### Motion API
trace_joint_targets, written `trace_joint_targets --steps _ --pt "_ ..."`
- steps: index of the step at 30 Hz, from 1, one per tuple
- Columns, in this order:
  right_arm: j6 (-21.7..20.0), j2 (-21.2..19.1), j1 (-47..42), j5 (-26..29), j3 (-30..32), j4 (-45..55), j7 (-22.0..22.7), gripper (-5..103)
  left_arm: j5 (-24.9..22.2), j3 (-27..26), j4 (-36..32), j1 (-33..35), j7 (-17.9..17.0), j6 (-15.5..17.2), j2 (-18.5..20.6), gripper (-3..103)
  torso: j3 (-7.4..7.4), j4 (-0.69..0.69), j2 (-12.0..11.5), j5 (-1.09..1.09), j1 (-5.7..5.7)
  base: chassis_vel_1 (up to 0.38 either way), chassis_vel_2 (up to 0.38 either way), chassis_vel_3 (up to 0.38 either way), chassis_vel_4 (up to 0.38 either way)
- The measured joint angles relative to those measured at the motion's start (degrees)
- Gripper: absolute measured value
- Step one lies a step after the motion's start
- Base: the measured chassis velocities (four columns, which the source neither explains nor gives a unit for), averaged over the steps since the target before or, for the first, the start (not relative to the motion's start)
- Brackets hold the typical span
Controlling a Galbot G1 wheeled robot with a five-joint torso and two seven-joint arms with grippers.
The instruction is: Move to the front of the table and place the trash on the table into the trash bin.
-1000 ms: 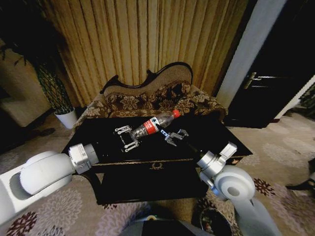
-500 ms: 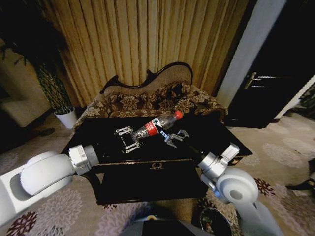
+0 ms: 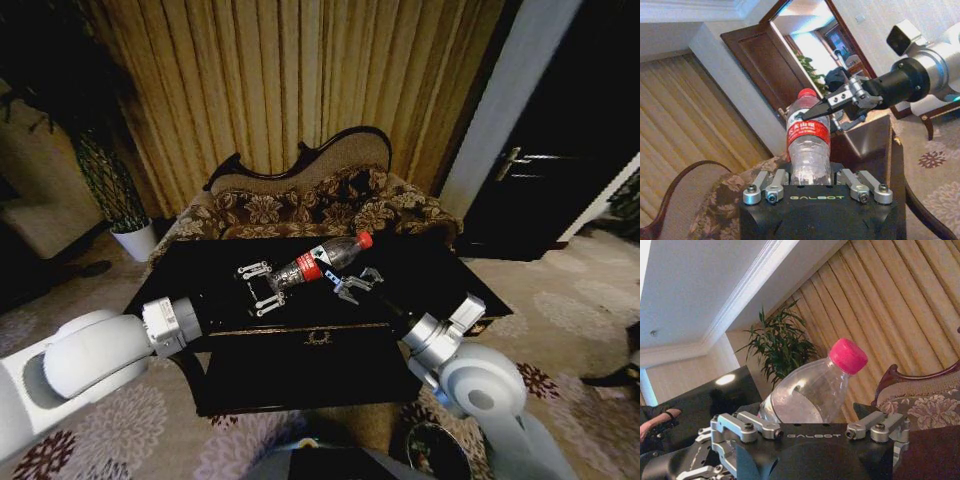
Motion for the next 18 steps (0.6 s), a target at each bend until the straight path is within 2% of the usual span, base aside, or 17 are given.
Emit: trace_joint_targets --steps 9,11,18 --pt "-0.1 -0.4 -0.1 -0.5 -0.1 0.0 0.0 100 0.0 0.1 0.0 0.4 1.3 -0.1 0.0 36 0.00 0.00 0.0 0.00 0.00 0.000 0.000 0.000 0.000" --pt "-0.1 -0.4 -0.1 -0.8 -0.1 0.0 0.0 103 0.0 0.1 0.0 0.4 1.3 -0.1 0.0 36 0.00 0.00 0.0 0.00 0.00 0.000 0.000 0.000 0.000" --pt "0.2 -0.3 0.0 -1.6 -0.1 0.0 -0.1 79 0.0 0.1 0.1 0.4 1.1 -0.1 -0.2 36 0.00 0.00 0.0 0.00 0.00 0.000 0.000 0.000 0.000"
